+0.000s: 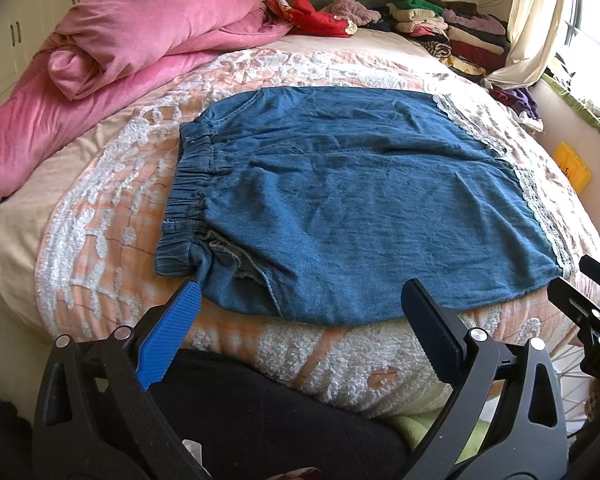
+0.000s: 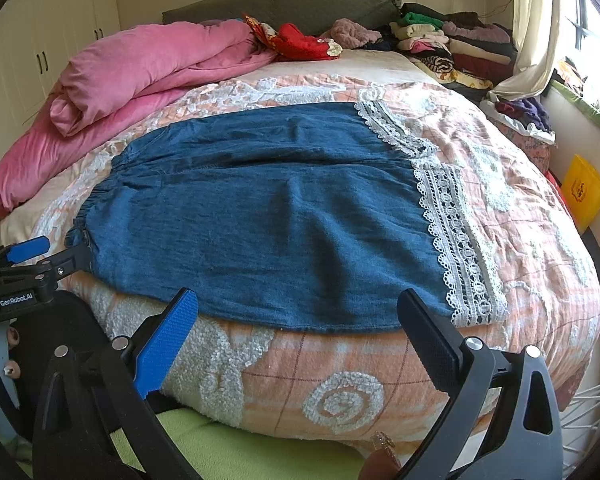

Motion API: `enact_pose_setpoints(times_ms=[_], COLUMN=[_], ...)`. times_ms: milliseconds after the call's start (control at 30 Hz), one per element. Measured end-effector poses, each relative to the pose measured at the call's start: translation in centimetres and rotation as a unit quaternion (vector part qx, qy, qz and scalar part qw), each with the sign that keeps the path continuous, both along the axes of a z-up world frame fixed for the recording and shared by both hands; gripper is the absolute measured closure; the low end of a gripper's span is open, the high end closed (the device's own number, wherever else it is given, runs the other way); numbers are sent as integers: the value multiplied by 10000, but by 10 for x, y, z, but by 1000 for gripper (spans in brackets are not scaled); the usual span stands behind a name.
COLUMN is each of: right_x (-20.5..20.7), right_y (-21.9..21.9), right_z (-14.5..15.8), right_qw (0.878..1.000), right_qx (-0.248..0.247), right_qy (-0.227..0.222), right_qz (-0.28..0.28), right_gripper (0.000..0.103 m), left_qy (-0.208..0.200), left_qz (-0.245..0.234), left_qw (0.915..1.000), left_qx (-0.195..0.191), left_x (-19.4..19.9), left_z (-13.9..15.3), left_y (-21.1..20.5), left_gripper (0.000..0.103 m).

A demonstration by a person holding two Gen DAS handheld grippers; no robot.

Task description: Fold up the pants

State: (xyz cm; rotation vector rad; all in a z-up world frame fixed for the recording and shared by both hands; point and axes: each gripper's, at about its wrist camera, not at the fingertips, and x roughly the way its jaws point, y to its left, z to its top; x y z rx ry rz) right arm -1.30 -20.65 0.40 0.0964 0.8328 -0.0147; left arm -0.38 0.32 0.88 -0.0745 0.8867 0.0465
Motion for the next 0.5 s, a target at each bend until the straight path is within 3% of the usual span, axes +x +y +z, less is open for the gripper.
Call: enact_pose_setpoints(times_ms=[500], right_x=[7], right_y=[1], right_z=[3], right_qw=[10000], right_qx=[36], right_qy=[-38], right_qz=[63], right_gripper=[4], left_qy=[-20], left_qz=[26], left_qw=[10000], left_qx=[53], left_x=[1], left_z=[1], left_y=[6], left_gripper=[9])
